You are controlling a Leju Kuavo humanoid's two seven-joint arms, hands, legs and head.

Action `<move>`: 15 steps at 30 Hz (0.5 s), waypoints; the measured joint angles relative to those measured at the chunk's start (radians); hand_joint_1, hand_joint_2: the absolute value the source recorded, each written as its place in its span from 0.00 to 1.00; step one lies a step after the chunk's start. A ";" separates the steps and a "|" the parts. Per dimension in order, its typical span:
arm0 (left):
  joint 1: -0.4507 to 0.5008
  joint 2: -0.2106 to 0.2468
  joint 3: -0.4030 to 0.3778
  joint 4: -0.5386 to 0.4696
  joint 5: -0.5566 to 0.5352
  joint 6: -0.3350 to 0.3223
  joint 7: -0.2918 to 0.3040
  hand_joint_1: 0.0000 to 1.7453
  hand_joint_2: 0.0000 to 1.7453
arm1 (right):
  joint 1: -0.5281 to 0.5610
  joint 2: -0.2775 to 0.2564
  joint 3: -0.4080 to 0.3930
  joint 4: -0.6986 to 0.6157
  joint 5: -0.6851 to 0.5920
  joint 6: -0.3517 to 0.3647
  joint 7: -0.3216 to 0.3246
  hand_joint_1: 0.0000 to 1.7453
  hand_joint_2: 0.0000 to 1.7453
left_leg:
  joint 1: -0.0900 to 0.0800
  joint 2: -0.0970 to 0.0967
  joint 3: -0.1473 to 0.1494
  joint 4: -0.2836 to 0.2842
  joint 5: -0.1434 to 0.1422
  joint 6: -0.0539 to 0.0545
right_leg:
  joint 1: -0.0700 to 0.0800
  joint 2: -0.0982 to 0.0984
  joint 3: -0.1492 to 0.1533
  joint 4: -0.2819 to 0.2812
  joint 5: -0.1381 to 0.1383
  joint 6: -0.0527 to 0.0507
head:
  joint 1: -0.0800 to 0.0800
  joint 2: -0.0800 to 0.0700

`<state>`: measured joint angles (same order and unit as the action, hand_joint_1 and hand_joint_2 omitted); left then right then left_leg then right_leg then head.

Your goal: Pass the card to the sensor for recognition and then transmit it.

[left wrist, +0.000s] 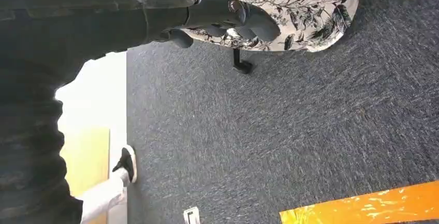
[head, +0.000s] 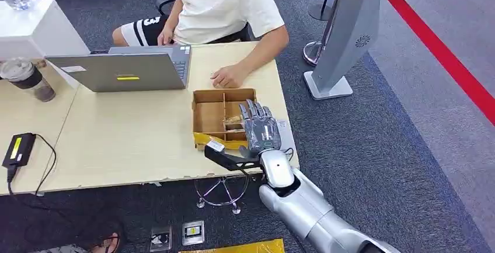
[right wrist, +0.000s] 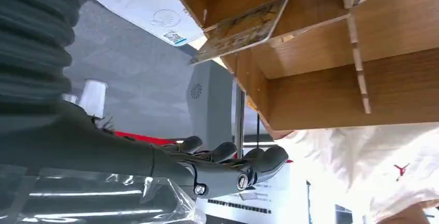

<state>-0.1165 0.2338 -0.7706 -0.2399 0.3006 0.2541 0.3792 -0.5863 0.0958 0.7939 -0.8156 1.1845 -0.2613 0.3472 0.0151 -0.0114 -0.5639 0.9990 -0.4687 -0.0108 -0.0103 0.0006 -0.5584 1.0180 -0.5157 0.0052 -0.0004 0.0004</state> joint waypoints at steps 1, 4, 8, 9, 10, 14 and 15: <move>0.000 0.000 0.000 0.000 0.000 0.000 0.000 0.00 1.00 | 0.002 -0.002 -0.001 -0.001 0.000 0.000 0.000 0.00 1.00 | 0.000 0.000 0.000 0.000 0.000 0.000 | 0.000 0.000 0.000 0.000 0.000 0.000 | 0.000 0.000; 0.000 0.000 0.000 0.000 -0.001 0.001 0.000 0.00 1.00 | 0.007 -0.008 -0.014 -0.002 0.003 -0.003 0.003 0.00 1.00 | 0.000 0.000 0.000 0.000 0.000 0.000 | 0.000 0.000 0.000 0.000 0.000 0.000 | 0.000 0.000; 0.000 0.000 0.000 0.000 -0.001 0.002 0.000 0.00 1.00 | 0.011 -0.014 -0.019 -0.002 0.011 -0.010 0.000 0.00 1.00 | 0.000 0.000 0.000 0.000 0.000 0.000 | 0.000 0.000 0.000 0.000 0.000 0.000 | 0.000 0.000; 0.000 0.000 0.000 0.000 -0.001 0.002 0.000 0.00 1.00 | 0.012 -0.014 -0.021 -0.002 0.012 -0.010 -0.003 0.00 1.00 | 0.000 0.000 0.000 0.000 0.000 0.000 | 0.000 0.000 0.000 0.000 0.000 0.000 | 0.000 0.000; 0.000 0.000 0.000 0.000 -0.001 0.002 0.000 0.00 1.00 | 0.013 -0.014 -0.023 -0.002 0.013 -0.010 -0.007 0.01 1.00 | 0.000 0.000 0.000 0.000 0.000 0.000 | 0.000 0.000 0.000 0.000 0.000 0.000 | 0.000 0.000; 0.000 0.000 0.000 0.000 0.000 0.003 0.000 0.00 1.00 | 0.016 -0.010 -0.023 -0.002 0.016 -0.011 -0.035 0.01 1.00 | 0.000 0.000 0.000 0.000 0.000 0.000 | 0.000 0.000 0.000 0.000 0.000 0.000 | 0.000 0.000; 0.000 0.000 0.000 0.000 0.000 0.004 0.000 0.00 1.00 | 0.018 -0.007 -0.022 -0.003 0.019 -0.011 -0.040 0.01 1.00 | 0.000 0.000 0.000 0.000 0.000 0.000 | 0.000 0.000 0.000 0.000 0.000 0.000 | 0.000 0.000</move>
<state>-0.1166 0.2338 -0.7706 -0.2403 0.3002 0.2579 0.3792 -0.5686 0.0889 0.7717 -0.8183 1.2036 -0.2728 0.3075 0.0151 -0.0114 -0.5640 0.9989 -0.4687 -0.0108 -0.0103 0.0006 -0.5582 1.0181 -0.5157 0.0052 -0.0008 0.0004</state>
